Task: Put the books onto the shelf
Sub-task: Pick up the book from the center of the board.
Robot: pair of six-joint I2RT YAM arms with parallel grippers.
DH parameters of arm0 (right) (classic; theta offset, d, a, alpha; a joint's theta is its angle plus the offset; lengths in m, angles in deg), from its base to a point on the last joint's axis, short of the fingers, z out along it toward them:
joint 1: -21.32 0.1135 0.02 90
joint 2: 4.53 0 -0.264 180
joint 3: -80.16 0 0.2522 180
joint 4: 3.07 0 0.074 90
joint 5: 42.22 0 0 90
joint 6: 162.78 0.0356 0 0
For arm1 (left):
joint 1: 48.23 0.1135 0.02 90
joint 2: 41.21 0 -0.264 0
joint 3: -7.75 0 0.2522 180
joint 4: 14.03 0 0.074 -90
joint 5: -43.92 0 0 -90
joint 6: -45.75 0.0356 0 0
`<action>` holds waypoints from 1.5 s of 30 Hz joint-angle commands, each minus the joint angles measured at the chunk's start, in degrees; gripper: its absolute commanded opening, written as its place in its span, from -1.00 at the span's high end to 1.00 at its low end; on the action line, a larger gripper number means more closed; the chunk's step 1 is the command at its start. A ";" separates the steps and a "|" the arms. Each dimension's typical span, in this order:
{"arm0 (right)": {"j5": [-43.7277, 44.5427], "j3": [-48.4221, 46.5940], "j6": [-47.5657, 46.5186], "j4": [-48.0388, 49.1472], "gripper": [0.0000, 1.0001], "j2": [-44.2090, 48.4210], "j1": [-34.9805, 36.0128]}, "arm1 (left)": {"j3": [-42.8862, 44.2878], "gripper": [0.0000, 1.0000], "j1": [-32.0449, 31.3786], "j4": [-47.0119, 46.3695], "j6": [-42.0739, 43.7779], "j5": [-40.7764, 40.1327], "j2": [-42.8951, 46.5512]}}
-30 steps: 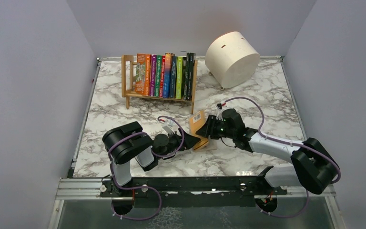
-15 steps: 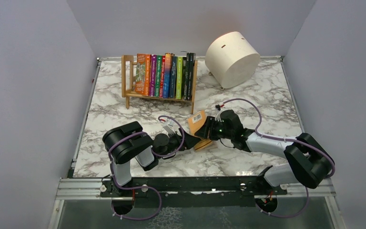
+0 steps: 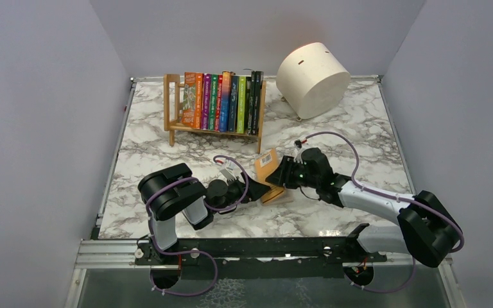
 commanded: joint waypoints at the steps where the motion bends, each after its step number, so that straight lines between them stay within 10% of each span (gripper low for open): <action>1: 1.84 -0.25 -1.02 -1.74 0.15 0.91 0.17 | 0.47 -0.22 0.05 -2.19 0.65 1.10 0.51; 20: 4.27 0.94 -1.80 -0.56 0.97 -1.15 0.09 | -2.57 -0.20 0.33 9.95 4.69 -4.21 12.11; 35: 2.11 11.99 -2.47 19.82 0.99 8.83 -1.50 | -4.61 -0.40 6.19 36.12 6.57 -6.48 43.06; 45: -6.35 18.33 -2.09 39.54 0.99 10.12 -1.69 | -2.78 -0.54 7.29 36.59 5.79 -2.74 43.46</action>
